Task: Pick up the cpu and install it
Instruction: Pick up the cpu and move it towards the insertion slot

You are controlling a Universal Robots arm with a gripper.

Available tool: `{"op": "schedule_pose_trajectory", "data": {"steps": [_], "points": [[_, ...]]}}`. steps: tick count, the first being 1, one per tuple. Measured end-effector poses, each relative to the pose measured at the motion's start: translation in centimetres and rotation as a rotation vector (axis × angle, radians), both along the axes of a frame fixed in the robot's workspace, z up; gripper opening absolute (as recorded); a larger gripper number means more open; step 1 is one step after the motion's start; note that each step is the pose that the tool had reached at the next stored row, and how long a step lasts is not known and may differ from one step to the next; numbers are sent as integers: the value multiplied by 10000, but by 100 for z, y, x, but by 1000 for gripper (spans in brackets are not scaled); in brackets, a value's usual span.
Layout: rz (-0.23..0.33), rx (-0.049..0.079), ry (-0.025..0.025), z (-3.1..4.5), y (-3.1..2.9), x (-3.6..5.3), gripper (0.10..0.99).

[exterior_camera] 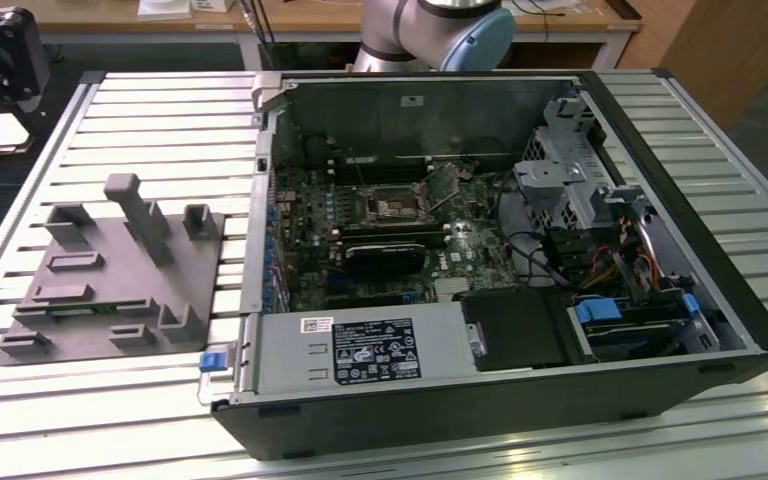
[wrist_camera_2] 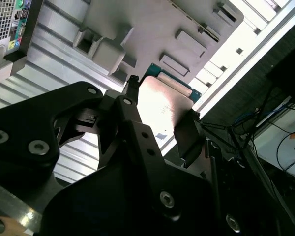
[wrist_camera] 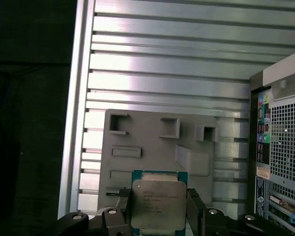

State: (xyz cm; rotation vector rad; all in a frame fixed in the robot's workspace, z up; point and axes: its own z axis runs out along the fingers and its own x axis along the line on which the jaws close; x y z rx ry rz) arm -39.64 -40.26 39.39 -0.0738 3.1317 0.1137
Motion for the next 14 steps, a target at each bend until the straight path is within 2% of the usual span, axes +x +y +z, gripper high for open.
{"op": "schedule_pose_trajectory", "data": {"steps": [10, 14], "points": [[0, 0, 0, 0, 0, 127, 541], [-1, 1, -1, -1, 0, 205, 541]]}}
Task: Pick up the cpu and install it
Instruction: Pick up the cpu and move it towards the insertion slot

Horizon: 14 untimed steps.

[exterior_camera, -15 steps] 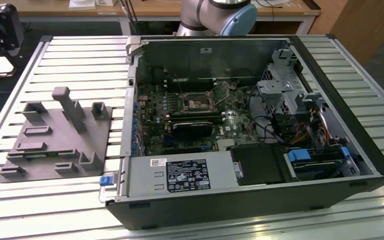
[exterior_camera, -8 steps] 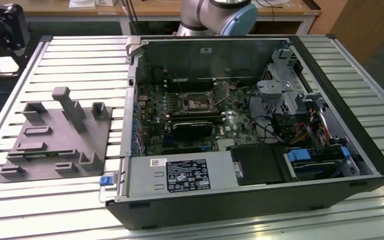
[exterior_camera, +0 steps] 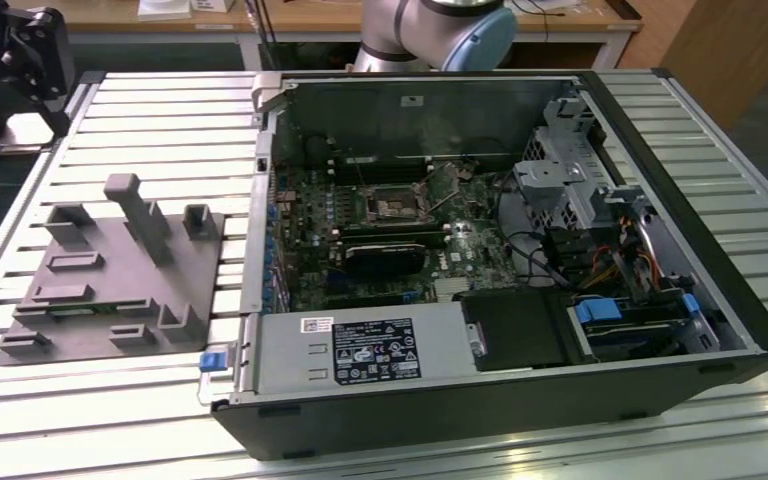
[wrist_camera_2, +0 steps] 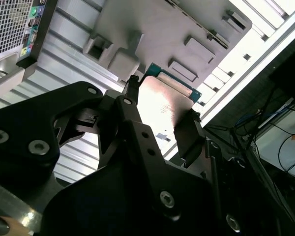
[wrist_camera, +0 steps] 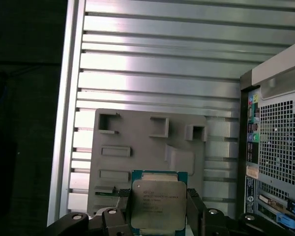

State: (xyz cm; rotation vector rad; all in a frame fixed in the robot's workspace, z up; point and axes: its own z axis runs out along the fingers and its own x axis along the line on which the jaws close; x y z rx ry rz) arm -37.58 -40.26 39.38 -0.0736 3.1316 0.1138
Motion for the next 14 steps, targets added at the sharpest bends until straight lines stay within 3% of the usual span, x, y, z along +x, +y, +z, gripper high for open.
{"op": "schedule_pose_trajectory", "data": {"steps": [14], "points": [[1, -1, 1, 0, 0, 270, 541]]}}
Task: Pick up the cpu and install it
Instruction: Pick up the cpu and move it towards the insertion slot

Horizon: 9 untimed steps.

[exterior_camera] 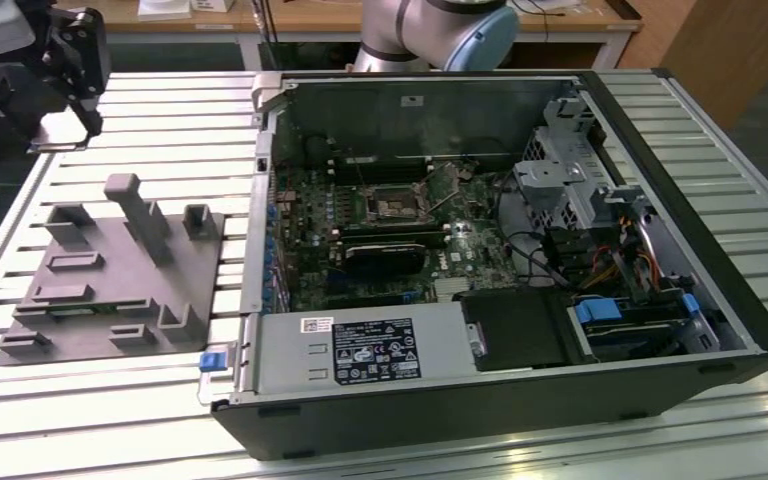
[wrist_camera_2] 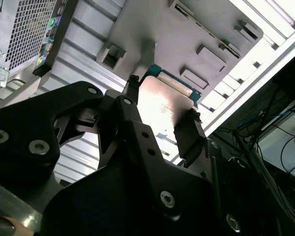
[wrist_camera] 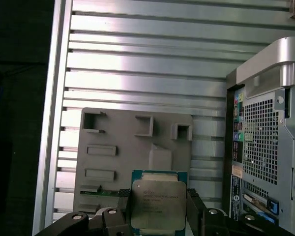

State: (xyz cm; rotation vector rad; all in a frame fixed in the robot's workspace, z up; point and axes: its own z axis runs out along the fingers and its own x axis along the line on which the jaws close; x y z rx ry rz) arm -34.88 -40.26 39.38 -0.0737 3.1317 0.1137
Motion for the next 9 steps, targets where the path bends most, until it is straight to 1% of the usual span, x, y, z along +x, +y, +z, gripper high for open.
{"op": "schedule_pose_trajectory", "data": {"steps": [9], "points": [[0, 0, 0, 0, 0, 156, 541]]}}
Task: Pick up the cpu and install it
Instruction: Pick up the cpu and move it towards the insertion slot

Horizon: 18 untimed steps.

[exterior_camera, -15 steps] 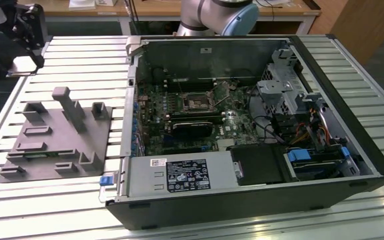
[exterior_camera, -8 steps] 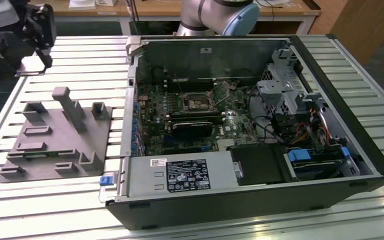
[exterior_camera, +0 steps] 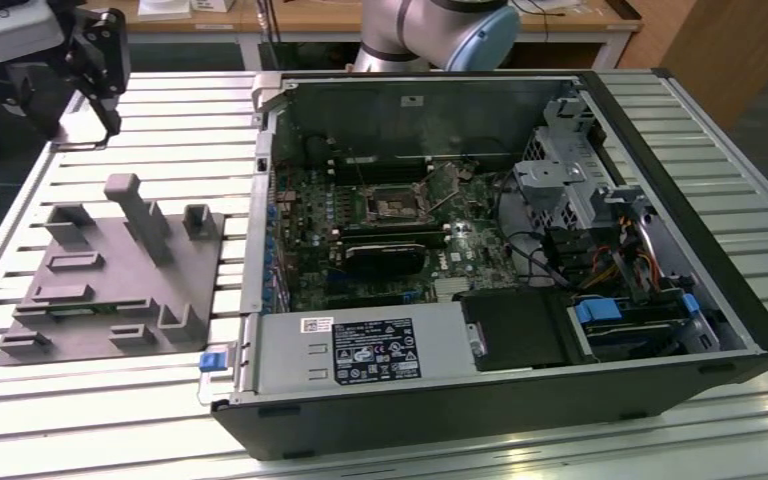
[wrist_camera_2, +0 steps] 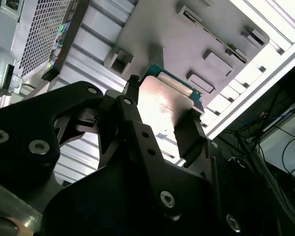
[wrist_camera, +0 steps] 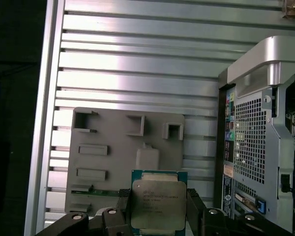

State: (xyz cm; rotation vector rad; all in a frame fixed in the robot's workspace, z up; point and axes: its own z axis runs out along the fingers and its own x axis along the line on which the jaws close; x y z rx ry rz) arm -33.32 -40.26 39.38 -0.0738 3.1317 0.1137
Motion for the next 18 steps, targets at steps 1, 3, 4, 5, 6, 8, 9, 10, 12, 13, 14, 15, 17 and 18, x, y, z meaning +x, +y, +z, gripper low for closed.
{"op": "schedule_pose_trajectory", "data": {"steps": [1, 3, 4, 5, 6, 8, 9, 10, 12, 13, 14, 15, 17, 18], "points": [[0, 1, 0, 0, 0, 17, 541], [0, 0, 0, 0, 0, 51, 541], [0, 0, 0, 0, 0, 69, 541], [0, 0, 0, 0, 0, 86, 541], [0, 1, 0, 0, 0, 103, 541], [-1, 0, -1, 0, 0, 138, 541], [-1, 0, 1, 0, 0, 155, 541], [-1, 0, 0, 0, 0, 173, 541], [-1, 0, 1, 0, 0, 211, 541], [-1, 0, 1, 0, 0, 230, 541], [0, 0, 0, 0, 0, 251, 541], [0, 0, 0, 0, 0, 268, 541], [0, 0, 0, 0, 0, 303, 541], [0, 1, 0, 0, 0, 320, 541]]}}
